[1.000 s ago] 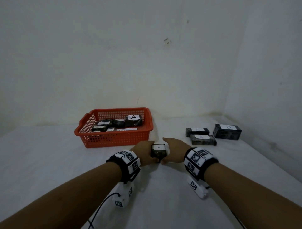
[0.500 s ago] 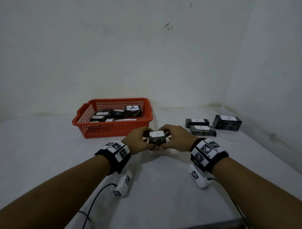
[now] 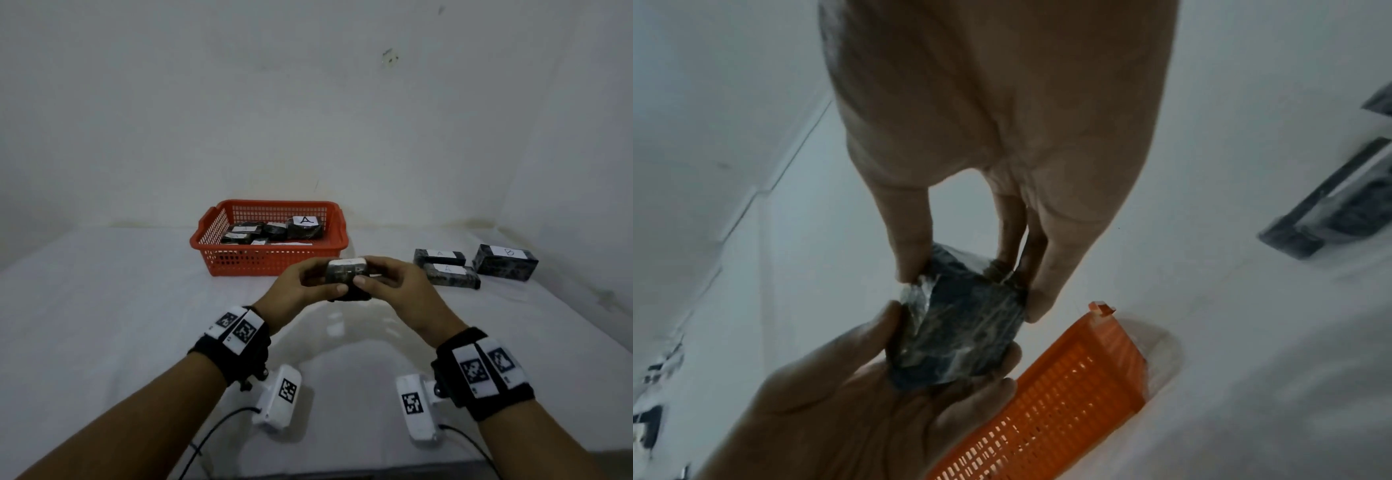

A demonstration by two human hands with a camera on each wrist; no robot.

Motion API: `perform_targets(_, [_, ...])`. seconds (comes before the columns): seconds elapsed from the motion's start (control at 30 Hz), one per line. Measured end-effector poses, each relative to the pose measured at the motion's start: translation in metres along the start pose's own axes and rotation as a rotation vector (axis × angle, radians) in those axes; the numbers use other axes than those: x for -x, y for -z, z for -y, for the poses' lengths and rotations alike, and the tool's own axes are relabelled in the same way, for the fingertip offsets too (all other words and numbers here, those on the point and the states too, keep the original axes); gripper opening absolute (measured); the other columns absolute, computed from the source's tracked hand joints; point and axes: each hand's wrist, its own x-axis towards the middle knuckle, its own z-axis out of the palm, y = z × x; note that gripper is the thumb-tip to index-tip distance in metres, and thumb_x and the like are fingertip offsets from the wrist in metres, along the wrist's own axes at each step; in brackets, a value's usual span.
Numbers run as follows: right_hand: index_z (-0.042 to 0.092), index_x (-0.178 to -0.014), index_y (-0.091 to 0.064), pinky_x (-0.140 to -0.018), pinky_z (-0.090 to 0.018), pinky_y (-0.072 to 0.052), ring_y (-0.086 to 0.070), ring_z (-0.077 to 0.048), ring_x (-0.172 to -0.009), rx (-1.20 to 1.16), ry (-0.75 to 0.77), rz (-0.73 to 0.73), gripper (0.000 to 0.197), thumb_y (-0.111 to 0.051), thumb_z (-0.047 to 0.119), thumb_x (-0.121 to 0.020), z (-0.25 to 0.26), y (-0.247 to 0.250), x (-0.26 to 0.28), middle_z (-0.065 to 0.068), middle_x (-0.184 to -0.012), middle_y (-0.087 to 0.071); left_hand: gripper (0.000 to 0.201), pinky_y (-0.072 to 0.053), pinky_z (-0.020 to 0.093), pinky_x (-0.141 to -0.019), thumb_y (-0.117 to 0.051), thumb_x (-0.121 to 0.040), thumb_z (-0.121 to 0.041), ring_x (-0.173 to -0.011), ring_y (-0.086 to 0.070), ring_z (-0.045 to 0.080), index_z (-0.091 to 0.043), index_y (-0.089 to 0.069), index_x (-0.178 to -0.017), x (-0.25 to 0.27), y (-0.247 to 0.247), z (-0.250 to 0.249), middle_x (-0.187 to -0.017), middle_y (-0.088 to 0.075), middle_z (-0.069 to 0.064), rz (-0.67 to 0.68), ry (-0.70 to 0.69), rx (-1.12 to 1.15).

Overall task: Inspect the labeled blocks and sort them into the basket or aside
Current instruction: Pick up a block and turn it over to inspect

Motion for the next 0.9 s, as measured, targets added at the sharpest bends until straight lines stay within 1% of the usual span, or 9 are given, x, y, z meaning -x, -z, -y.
perform_targets(0.13, [0.008,-0.124,-0.072,-0.089,-0.03,-0.061,-0.075,-0.024,-0.107,-0.105,-0.03,-0.01,0.039,-0.078,0.025,-0.09,-0.005,-0.016,0.008,-0.008,-0.112,-0.078,0.061,-0.05,0.056,-0.107,-0.08,-0.076,-0.032,-0.118,-0.068,0.036,-0.005,-0.066,-0.128,0.015,-0.004,0.005,-0.124,-0.071,0.019,-0.053,-0.021,0.135])
perform_targets(0.23, [0.019,-0.127,-0.07,-0.096,-0.033,-0.057,-0.073,-0.019,-0.113,-0.094,-0.037,0.048,0.058,-0.085,0.045,-0.078,-0.002,-0.025,0.011,-0.001,-0.119,-0.077,0.06,-0.051,0.055,-0.106,-0.079,-0.076,-0.036,-0.117,-0.069,0.032,-0.006,-0.068,-0.128,0.019,0.0,0.001,-0.123,-0.072,0.016,-0.079,-0.033,0.12])
perform_targets(0.27, [0.022,-0.128,-0.069,-0.098,-0.034,-0.057,-0.072,-0.017,-0.113,-0.071,-0.026,0.046,0.059,-0.086,0.046,-0.077,0.001,-0.028,0.012,0.001,-0.12,-0.076,0.061,-0.051,0.054,-0.106,-0.078,-0.076,-0.036,-0.117,-0.069,0.032,-0.006,-0.067,-0.128,0.019,0.002,-0.001,-0.123,-0.072,0.016,-0.072,-0.031,0.125])
perform_targets(0.4, [0.019,-0.128,-0.069,-0.101,-0.037,-0.057,-0.073,-0.018,-0.111,-0.068,-0.006,0.024,0.049,-0.084,0.029,-0.083,0.011,-0.032,0.012,-0.001,-0.119,-0.077,0.052,-0.051,0.046,-0.108,-0.069,-0.088,-0.024,-0.123,-0.064,0.034,0.001,-0.062,-0.133,0.024,0.01,-0.007,-0.131,-0.067,0.021,-0.021,-0.021,0.204])
perform_targets(0.5, [0.015,-0.127,-0.071,-0.104,-0.041,-0.056,-0.075,-0.019,-0.107,-0.091,-0.026,0.079,0.044,-0.082,0.022,-0.085,0.012,-0.03,0.012,-0.004,-0.114,-0.078,0.044,-0.054,0.044,-0.104,-0.067,-0.089,-0.017,-0.119,-0.067,0.033,0.001,-0.064,-0.129,0.028,0.015,-0.007,-0.126,-0.07,0.02,-0.052,-0.016,0.178])
perform_targets(0.63, [0.015,-0.122,-0.074,-0.105,-0.046,-0.055,-0.075,-0.024,-0.108,-0.126,-0.052,0.104,0.033,-0.077,0.021,-0.09,0.011,-0.034,0.012,-0.007,-0.113,-0.079,0.03,-0.057,0.041,-0.1,-0.066,-0.095,-0.01,-0.115,-0.069,0.031,-0.003,-0.068,-0.124,0.033,0.019,-0.005,-0.121,-0.073,0.016,-0.082,-0.017,0.09])
perform_targets(0.7, [0.011,-0.123,-0.074,-0.103,-0.048,-0.056,-0.075,-0.026,-0.107,-0.12,-0.046,0.075,0.034,-0.077,0.021,-0.09,0.01,-0.035,0.01,-0.009,-0.113,-0.079,0.033,-0.055,0.04,-0.102,-0.066,-0.093,-0.013,-0.118,-0.068,0.031,-0.004,-0.068,-0.124,0.035,0.021,-0.005,-0.123,-0.071,0.017,-0.053,-0.011,0.128])
perform_targets(0.8, [0.01,-0.123,-0.074,-0.102,-0.046,-0.057,-0.075,-0.025,-0.107,-0.112,-0.043,0.083,0.034,-0.077,0.021,-0.091,0.009,-0.037,0.009,-0.01,-0.112,-0.079,0.041,-0.052,0.047,-0.107,-0.069,-0.089,-0.021,-0.119,-0.068,0.03,-0.006,-0.067,-0.128,0.038,0.021,-0.005,-0.124,-0.072,0.015,-0.052,0.001,0.092])
perform_targets(0.9, [0.013,-0.126,-0.072,-0.1,-0.033,-0.057,-0.075,-0.02,-0.108,-0.106,-0.051,0.151,0.038,-0.079,0.018,-0.088,0.01,-0.038,0.012,-0.007,-0.114,-0.079,0.037,-0.051,0.051,-0.107,-0.07,-0.092,-0.019,-0.116,-0.069,0.028,-0.007,-0.068,-0.127,0.038,0.022,-0.005,-0.121,-0.074,0.013,-0.085,-0.01,0.042])
